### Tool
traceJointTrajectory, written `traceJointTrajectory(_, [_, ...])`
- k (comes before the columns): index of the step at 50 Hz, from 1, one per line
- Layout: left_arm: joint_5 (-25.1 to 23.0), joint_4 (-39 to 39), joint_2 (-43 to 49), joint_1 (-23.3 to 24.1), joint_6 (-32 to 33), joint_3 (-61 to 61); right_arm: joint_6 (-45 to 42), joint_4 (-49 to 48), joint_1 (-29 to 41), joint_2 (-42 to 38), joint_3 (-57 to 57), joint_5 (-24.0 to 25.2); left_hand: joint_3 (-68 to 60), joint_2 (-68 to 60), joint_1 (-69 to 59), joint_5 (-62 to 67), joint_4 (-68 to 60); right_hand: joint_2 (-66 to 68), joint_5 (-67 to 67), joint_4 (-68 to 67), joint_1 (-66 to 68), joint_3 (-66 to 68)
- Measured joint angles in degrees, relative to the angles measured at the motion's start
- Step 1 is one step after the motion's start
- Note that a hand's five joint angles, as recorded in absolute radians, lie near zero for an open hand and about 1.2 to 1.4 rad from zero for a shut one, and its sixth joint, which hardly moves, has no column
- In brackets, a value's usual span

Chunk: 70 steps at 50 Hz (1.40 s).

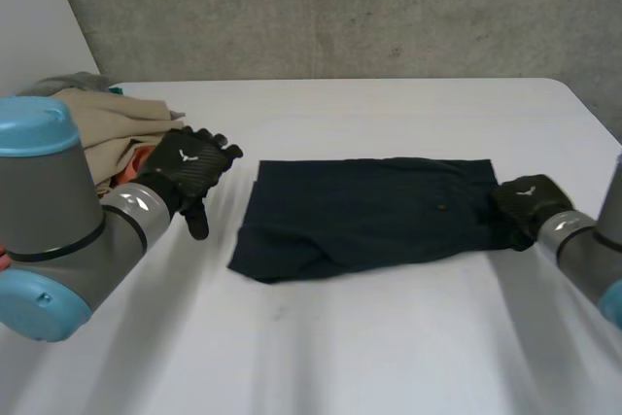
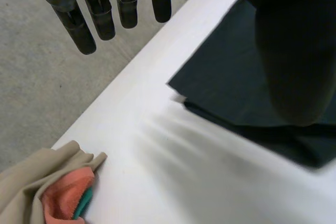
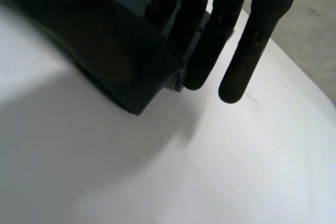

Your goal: Fold the laundry.

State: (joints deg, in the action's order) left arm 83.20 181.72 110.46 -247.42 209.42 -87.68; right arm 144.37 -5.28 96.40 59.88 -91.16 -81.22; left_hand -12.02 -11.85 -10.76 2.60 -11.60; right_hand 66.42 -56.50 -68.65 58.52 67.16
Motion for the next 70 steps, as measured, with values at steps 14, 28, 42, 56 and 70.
traceJointTrajectory(14, [-1.86,-0.07,-5.49,-2.2,-1.66,-1.96,-15.27,-2.91,1.87,7.02,1.85,-5.76,0.0,0.0,0.0,0.01,0.0,0.0,0.0,-0.01,2.36,0.0])
traceJointTrajectory(28, [-1.64,0.19,-9.24,-3.49,-8.8,-1.93,-23.34,-14.51,29.56,2.99,-3.39,11.81,0.0,0.0,0.0,0.01,0.0,-20.93,19.66,21.62,-14.92,-20.02])
traceJointTrajectory(42, [-0.4,2.34,-9.58,-0.19,-15.55,0.42,14.98,-9.68,24.13,12.77,0.71,11.34,0.0,0.0,0.0,0.01,0.0,-54.24,53.96,56.45,-45.1,-55.19])
traceJointTrajectory(56, [-0.87,-3.69,3.32,12.72,-18.14,18.65,29.98,3.99,8.63,15.31,6.03,13.34,0.0,0.0,0.0,0.01,0.0,-54.24,53.96,56.45,-45.09,-55.19])
traceJointTrajectory(70, [5.81,-18.62,26.44,19.56,-22.11,38.97,21.89,15.58,6.4,-1.6,16.63,19.91,0.0,0.0,0.0,0.01,0.0,-54.24,53.96,56.45,-45.09,-55.19])
